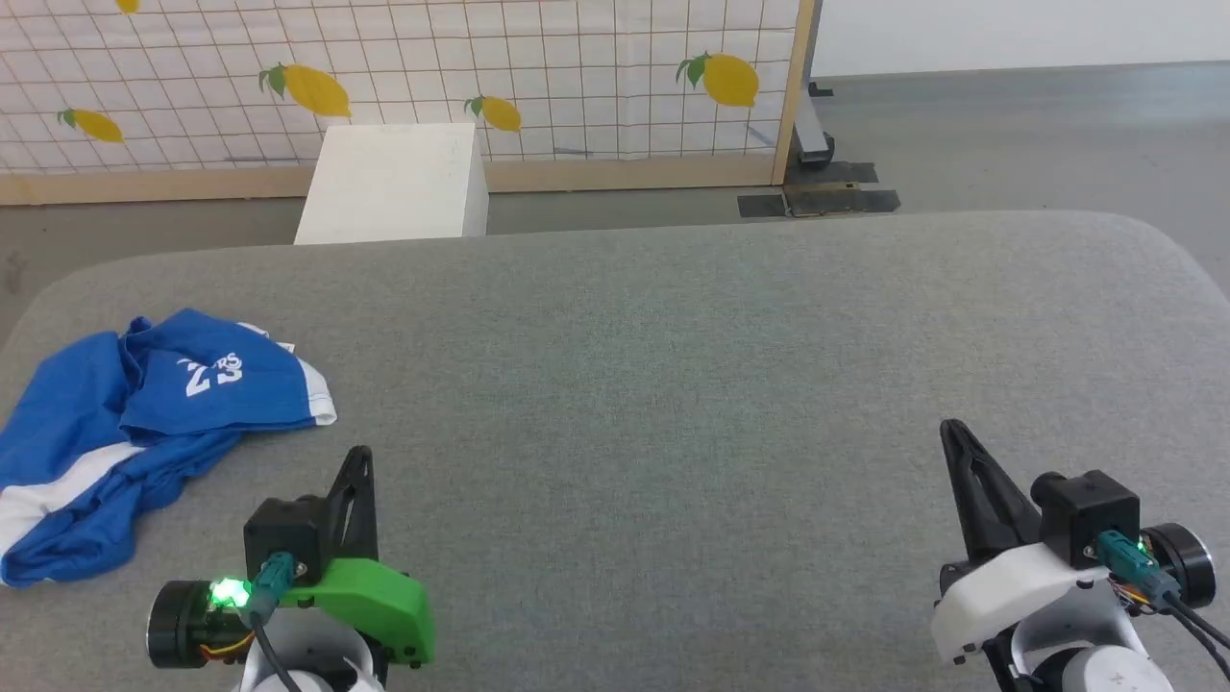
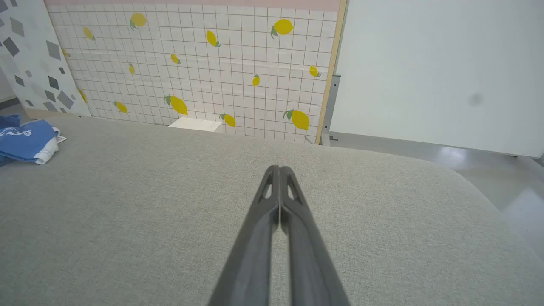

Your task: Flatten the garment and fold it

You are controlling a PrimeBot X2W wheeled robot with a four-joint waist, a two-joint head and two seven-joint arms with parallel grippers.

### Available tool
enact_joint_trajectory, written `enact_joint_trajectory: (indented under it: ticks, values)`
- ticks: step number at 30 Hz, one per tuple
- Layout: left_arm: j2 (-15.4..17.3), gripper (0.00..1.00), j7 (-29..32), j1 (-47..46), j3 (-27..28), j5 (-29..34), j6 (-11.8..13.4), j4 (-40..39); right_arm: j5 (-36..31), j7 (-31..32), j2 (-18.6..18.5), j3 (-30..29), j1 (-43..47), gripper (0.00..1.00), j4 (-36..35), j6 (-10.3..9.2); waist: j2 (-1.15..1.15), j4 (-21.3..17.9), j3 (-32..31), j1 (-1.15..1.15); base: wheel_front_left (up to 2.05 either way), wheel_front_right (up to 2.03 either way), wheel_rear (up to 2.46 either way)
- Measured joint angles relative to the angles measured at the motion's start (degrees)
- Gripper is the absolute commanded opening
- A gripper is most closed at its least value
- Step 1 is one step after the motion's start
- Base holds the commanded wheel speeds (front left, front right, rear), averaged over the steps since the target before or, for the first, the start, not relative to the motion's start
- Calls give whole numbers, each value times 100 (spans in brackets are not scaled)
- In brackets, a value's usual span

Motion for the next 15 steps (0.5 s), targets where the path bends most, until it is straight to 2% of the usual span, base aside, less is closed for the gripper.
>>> enact_joint_trajectory:
  ticks: [15]
  values:
    - [0,0,0,0,0,0,0,0,0,0,0,0,0,0,0,0,0,0,0,0,0,0,0]
